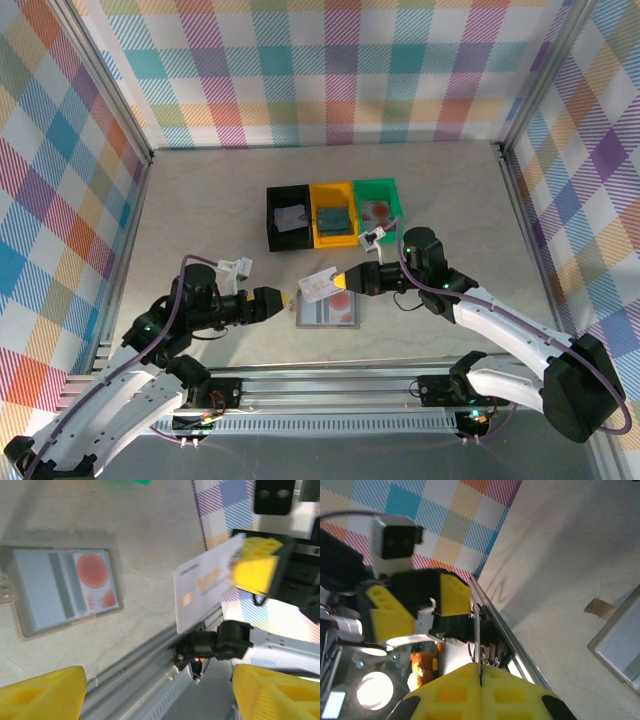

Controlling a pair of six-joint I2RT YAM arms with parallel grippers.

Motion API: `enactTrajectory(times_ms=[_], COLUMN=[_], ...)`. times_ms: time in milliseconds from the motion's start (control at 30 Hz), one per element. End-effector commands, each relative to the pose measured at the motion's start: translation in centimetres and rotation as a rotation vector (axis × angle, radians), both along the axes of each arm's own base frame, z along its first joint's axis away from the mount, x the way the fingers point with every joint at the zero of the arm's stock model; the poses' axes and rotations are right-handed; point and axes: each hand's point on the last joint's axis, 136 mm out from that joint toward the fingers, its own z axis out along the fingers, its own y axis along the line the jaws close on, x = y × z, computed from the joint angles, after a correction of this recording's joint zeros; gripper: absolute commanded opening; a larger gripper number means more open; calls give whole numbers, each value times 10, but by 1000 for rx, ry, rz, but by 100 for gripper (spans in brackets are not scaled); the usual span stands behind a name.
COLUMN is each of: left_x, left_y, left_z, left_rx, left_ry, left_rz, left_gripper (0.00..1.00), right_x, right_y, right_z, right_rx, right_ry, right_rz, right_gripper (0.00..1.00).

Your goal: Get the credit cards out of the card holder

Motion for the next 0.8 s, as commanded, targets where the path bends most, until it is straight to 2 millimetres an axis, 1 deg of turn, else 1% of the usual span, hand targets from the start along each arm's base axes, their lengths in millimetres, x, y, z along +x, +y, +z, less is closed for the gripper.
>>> enactTrajectory(times_ms=[0,100,167,200,333,367,433,567,667,767], left_x=[25,37,43,45,50,50,48,43,40,37], left_y=[-4,-9,-14,-17,-28,-31,-39,-52,-57,-58], left_z=[28,36,37,37,49,49,51,47,49,53], left_rx=[-141,-226,-265,-284,-385,-393,-410,-418,-429,-448], left_ry=[-69,-88,-87,-87,-115,-114,-124,-121,-125,-132], left_rz=[115,152,160,159,142,136,109,79,63,53], left_gripper=[76,75,74,73,67,66,63,55,51,43], right_x=[11,12,12,12,12,12,11,8,7,8], right_y=[2,2,2,3,2,2,3,7,9,10], right_z=[13,12,12,13,12,13,15,18,19,20], right_rx=[52,56,66,71,74,78,88,96,96,98], right_ry=[24,45,55,58,73,72,77,79,76,78], right_rz=[-57,-72,-73,-71,-80,-82,-80,-69,-71,-75], right_gripper=[0,0,0,0,0,0,0,0,0,0])
